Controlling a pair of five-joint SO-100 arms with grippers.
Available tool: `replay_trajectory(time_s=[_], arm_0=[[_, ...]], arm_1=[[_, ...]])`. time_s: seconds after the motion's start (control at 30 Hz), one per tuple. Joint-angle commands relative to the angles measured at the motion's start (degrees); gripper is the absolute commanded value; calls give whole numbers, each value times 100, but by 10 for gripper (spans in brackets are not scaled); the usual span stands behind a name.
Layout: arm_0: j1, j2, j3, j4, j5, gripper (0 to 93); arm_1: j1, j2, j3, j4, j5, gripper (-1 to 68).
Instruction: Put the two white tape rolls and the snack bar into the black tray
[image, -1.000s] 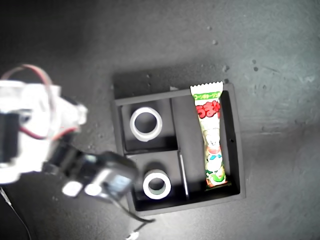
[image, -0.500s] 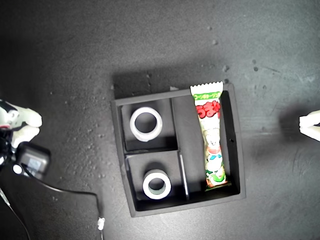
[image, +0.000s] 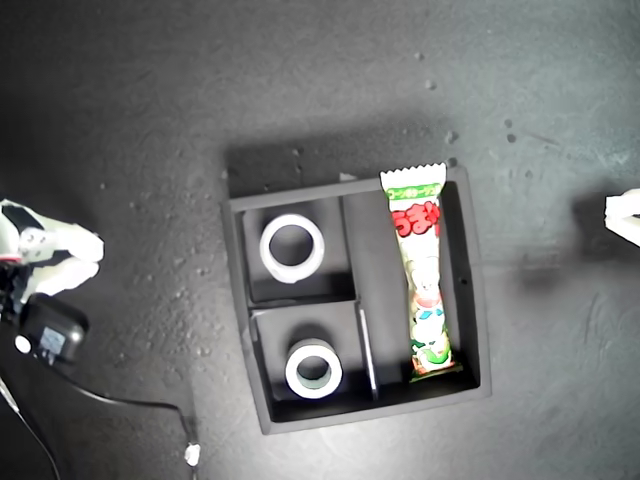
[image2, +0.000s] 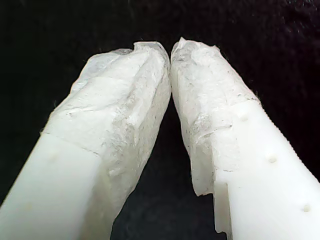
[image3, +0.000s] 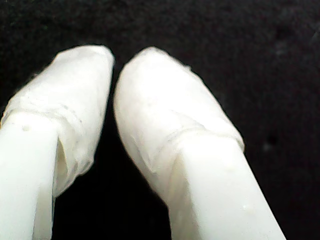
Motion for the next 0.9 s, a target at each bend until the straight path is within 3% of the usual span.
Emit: replay_trajectory(time_s=[0.0,0.2,0.33,0.47,0.67,0.87], arm_0=[[-35,281,325,-105,325,1],[-158,281,325,62,334,10],[-308,281,325,272,791,8],[-369,281,325,360,694,8],[-378,281,325,536,492,8],[-369,281,325,536,510,8]], arm_1=[[70,35,70,132,79,-2],[220,26,70,272,-1468,-1],[0,44,70,-62,-2276,-1],[158,44,70,79,-2065,-1],[791,44,70,1063,-844,-1],[800,44,70,1283,-562,-1]])
